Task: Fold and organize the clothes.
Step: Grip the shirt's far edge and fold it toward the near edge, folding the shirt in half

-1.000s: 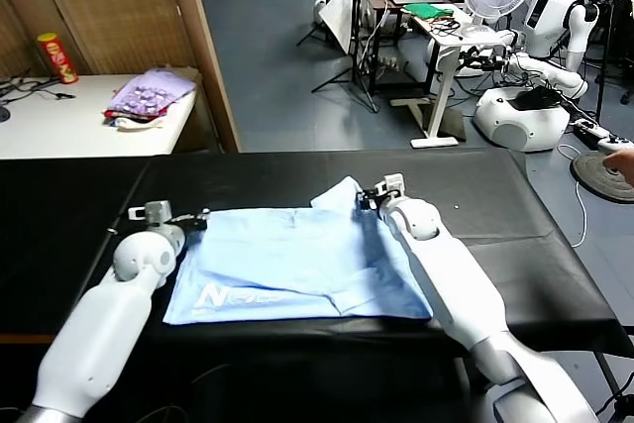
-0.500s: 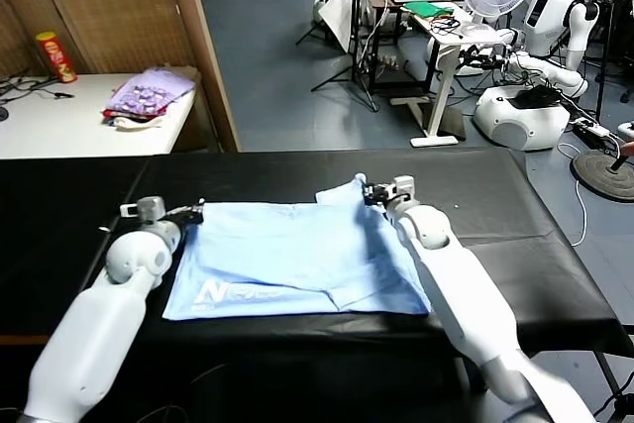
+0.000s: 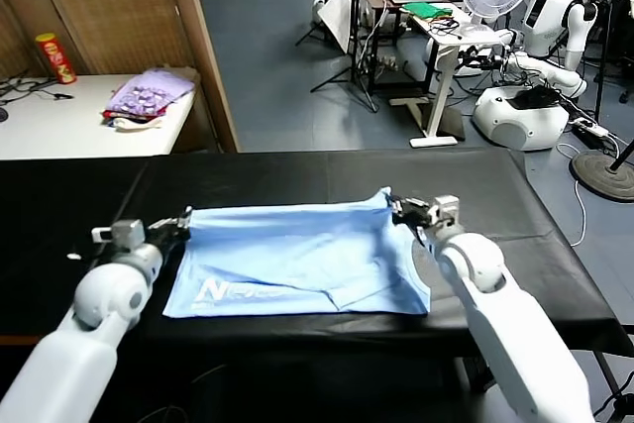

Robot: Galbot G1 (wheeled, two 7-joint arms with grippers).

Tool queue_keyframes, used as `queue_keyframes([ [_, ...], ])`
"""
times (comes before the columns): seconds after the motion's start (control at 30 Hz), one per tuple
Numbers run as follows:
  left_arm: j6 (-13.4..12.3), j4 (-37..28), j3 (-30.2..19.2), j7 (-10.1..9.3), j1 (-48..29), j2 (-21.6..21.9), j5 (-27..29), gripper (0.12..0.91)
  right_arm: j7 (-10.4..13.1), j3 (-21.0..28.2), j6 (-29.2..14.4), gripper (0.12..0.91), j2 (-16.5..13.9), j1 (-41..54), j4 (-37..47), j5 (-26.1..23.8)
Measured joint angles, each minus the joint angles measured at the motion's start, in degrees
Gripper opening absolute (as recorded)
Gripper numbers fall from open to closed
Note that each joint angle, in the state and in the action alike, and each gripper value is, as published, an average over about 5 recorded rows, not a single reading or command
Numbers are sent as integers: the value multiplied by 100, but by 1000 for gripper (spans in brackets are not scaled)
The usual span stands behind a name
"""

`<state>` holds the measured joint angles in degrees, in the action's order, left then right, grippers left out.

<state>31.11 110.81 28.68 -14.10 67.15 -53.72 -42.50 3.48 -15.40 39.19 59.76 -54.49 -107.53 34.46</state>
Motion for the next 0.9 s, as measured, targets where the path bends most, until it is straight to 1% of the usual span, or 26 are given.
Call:
queue_keyframes([
  [0.2,-53,345,266,162,622,-53,240,128,-21,31,208,126,-67,-363,-253,-154],
  [0.37,-79,447,404,227,1062,-119,446,128,-23,88,256,137,-54,-502,-234,-260],
  [0.4,-76,454,416,233,1131,-139,479,128,-24,93,248,156,-49,-520,-228,-267],
  [0.47,-58,469,431,235,1248,-180,529,128,-43,89,196,228,-42,-554,-237,-286],
  [0.57,-28,502,450,231,1347,-221,572,134,-144,45,44,391,-54,-613,-309,-372],
  [0.63,-16,526,471,227,1366,-229,579,178,-216,-8,-42,492,-71,-653,-375,-413],
  [0.67,-7,539,485,226,1368,-226,574,217,-237,-41,-74,542,-79,-671,-408,-412],
  [0.77,25,582,534,225,1357,-203,536,373,-218,-163,-186,685,-72,-695,-469,-402],
  [0.8,33,593,548,225,1347,-192,512,440,-186,-200,-232,731,-56,-686,-467,-411],
  [0.87,33,585,561,215,1310,-181,440,541,-115,-250,-314,774,-4,-643,-417,-470],
  [0.9,23,566,556,203,1282,-183,394,608,-89,-257,-340,788,32,-608,-365,-517],
])
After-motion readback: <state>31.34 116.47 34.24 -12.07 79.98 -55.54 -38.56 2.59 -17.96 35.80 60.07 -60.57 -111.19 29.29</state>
